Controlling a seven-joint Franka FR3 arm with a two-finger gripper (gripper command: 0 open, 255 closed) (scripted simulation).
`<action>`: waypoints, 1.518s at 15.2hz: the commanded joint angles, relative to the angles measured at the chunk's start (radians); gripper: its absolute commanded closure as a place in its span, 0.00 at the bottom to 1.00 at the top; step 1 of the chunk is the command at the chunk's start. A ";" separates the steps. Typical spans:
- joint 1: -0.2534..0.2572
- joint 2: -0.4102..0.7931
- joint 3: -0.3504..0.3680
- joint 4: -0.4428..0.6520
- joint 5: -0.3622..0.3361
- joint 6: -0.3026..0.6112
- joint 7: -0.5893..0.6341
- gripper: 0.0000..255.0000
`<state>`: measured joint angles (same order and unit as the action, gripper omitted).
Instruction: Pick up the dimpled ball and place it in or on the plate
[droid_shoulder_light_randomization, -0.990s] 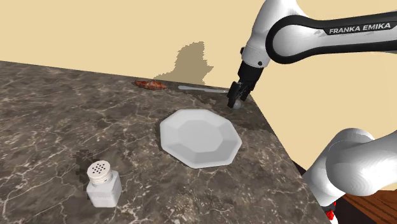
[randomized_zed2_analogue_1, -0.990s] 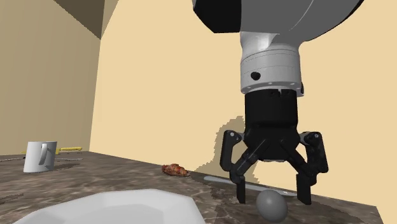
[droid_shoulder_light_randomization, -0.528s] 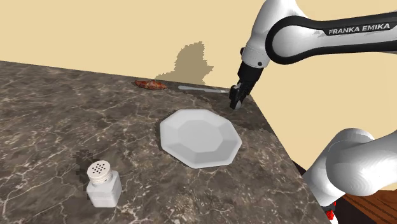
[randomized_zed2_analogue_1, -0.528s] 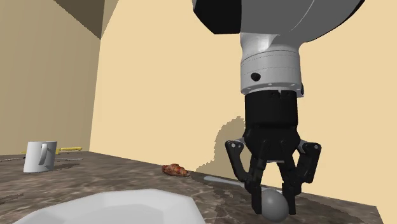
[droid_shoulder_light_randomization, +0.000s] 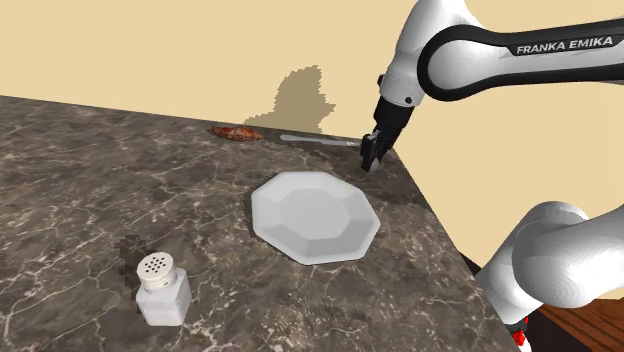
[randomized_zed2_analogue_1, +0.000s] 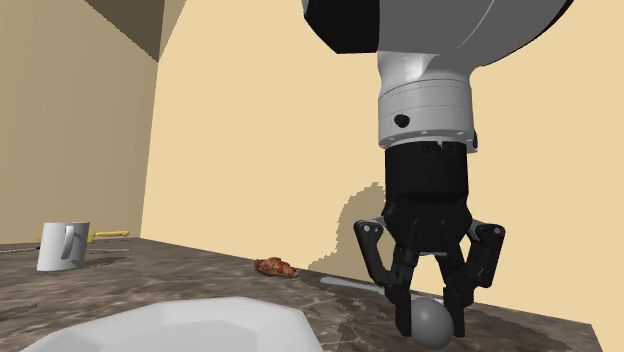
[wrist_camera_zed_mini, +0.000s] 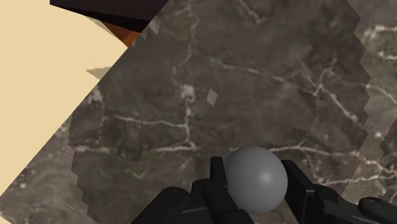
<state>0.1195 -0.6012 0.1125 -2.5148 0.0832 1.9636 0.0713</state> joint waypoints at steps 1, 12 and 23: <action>0.000 -0.002 -0.001 0.012 0.000 -0.014 0.000 1.00; -0.003 -0.011 -0.008 0.153 -0.008 -0.165 0.004 1.00; 0.046 0.019 0.111 0.246 0.047 -0.218 0.152 1.00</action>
<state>0.1564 -0.5928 0.1987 -2.2745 0.1199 1.7389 0.1936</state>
